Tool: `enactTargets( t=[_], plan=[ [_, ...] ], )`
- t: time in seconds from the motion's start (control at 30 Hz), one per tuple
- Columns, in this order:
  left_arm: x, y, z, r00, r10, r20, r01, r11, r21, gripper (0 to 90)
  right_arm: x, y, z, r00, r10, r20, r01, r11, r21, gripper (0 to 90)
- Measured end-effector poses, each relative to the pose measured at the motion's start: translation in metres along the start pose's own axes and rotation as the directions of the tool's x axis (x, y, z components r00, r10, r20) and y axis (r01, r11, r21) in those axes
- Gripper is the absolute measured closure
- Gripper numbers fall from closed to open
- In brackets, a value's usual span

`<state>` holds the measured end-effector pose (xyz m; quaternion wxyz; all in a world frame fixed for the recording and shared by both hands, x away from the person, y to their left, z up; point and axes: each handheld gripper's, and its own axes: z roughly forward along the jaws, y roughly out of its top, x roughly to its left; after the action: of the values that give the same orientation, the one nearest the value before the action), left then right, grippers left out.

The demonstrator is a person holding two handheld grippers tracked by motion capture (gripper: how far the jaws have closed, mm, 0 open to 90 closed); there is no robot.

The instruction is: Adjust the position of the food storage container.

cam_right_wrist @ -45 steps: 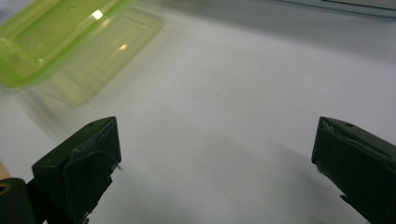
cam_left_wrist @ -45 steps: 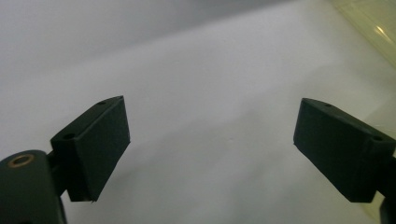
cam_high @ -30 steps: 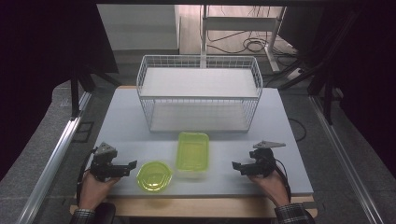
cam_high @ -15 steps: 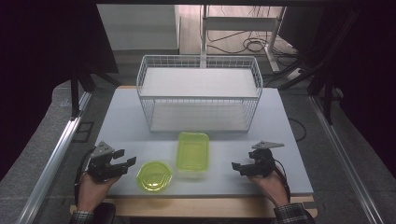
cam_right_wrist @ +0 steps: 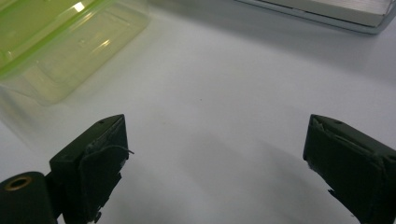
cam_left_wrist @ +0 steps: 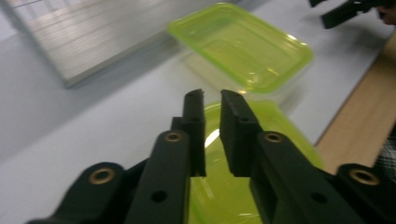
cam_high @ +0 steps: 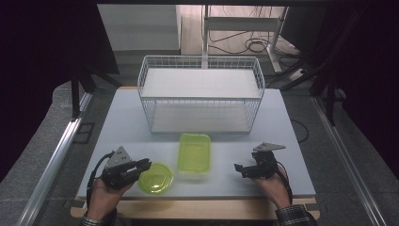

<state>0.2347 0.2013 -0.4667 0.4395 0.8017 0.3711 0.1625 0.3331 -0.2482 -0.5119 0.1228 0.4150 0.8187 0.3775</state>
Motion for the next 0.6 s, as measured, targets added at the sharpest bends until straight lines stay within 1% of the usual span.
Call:
enactTargets(
  t=[0.03,0.07,0.1,0.13,0.17,0.2,0.23,0.27,0.3,0.33,0.37,0.4,0.43,0.47,0.5,0.6],
  plan=[
    [-0.003,0.001,0.000,0.9999,0.014,0.006,-0.014,0.9999,0.005,84.8,0.000,0.000,0.000,1.0000,-0.003,0.003,0.003,1.0000,0.004,6.9],
    [-0.003,0.001,0.000,0.9999,0.014,0.006,-0.014,0.9999,0.005,87.2,0.000,0.000,0.001,0.9999,-0.010,0.006,0.010,0.9999,0.005,7.0],
    [-0.009,0.004,0.002,0.9991,0.029,0.030,-0.029,0.9995,0.007,89.5,0.000,0.000,0.001,0.9999,-0.013,0.008,0.013,0.9999,0.005,7.1],
    [-0.009,0.004,0.002,0.9991,0.029,0.030,-0.029,0.9995,0.007,90.0,0.000,0.000,0.001,0.9999,-0.013,0.008,0.013,0.9999,0.005,7.1],
    [-0.012,0.004,0.004,0.9984,0.034,0.045,-0.035,0.9993,0.011,90.0,0.001,0.000,0.001,0.9998,-0.017,0.008,0.017,0.9998,0.005,7.4],
    [-0.021,0.006,0.008,0.9961,0.059,0.065,-0.061,0.9977,0.030,90.0,0.001,0.000,0.001,0.9998,-0.018,0.009,0.018,0.9998,0.004,7.4],
    [-0.025,0.007,0.010,0.9947,0.075,0.071,-0.078,0.9960,0.044,90.0,0.001,0.000,0.000,0.9998,-0.020,0.006,0.020,0.9998,0.003,7.4],
    [-0.029,0.007,0.012,0.9933,0.085,0.079,-0.090,0.9945,0.055,90.0,0.000,0.000,0.000,0.9997,-0.023,0.003,0.023,0.9997,-0.001,7.5],
    [-0.029,0.007,0.012,0.9933,0.085,0.079,-0.090,0.9945,0.055,90.0,0.000,0.000,0.000,0.9997,-0.023,0.003,0.023,0.9997,-0.001,7.5],
    [-0.033,0.008,0.014,0.9917,0.093,0.088,-0.099,0.9932,0.061,90.0,0.000,0.000,0.000,0.9997,-0.024,0.000,0.024,0.9997,-0.003,7.5],
    [-0.040,0.009,0.017,0.9881,0.111,0.107,-0.118,0.9906,0.068,90.0,0.001,0.000,0.000,0.9995,-0.031,-0.002,0.031,0.9995,-0.004,7.6],
    [-0.043,0.009,0.019,0.9862,0.118,0.116,-0.127,0.9894,0.070,90.0,0.001,0.000,0.000,0.9994,-0.035,-0.001,0.035,0.9994,-0.002,7.7],
    [-0.043,0.009,0.019,0.9862,0.118,0.116,-0.127,0.9894,0.070,90.0,0.001,0.000,0.000,0.9993,-0.038,0.000,0.038,0.9993,0.000,7.7],
    [-0.046,0.009,0.020,0.9851,0.123,0.121,-0.132,0.9886,0.073,90.0,0.001,0.000,0.000,0.9992,-0.039,0.001,0.039,0.9992,0.001,7.7],
    [-0.050,0.008,0.022,0.9824,0.133,0.131,-0.145,0.9858,0.085,90.0,0.001,0.000,0.000,0.9992,-0.040,0.002,0.040,0.9992,-0.001,7.7],
    [-0.053,0.005,0.023,0.9811,0.135,0.138,-0.149,0.9844,0.094,90.0,0.001,0.000,0.000,0.9991,-0.042,0.005,0.042,0.9991,0.000,7.9]
  ],
)
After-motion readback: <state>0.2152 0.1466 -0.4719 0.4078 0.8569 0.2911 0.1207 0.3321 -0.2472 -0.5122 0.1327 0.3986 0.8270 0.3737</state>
